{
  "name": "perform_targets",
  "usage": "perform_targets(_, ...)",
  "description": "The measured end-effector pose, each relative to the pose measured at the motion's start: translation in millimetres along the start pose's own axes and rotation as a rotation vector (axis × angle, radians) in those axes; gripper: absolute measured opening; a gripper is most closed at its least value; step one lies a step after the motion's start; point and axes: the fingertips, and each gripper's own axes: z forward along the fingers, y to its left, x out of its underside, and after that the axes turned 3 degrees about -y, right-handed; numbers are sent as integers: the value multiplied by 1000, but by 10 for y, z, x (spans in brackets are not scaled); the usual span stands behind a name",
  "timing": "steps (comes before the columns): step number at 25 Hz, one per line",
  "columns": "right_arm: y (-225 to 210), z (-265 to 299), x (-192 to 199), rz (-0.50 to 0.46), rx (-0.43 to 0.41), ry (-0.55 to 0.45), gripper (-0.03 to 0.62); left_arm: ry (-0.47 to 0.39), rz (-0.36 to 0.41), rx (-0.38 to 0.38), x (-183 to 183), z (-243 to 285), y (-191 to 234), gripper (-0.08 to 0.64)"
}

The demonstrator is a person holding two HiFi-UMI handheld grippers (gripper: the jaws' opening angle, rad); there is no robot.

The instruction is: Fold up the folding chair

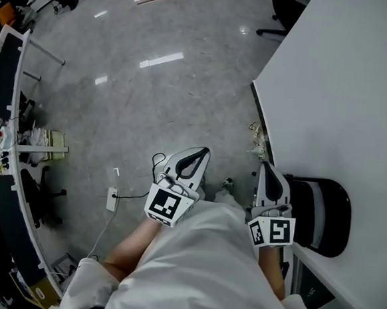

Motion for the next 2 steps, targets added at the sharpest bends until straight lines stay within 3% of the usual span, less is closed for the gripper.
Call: perform_targets(2, 20, 0, 2, 1, 1, 4, 3, 11, 2, -4, -10, -18, 19, 12)
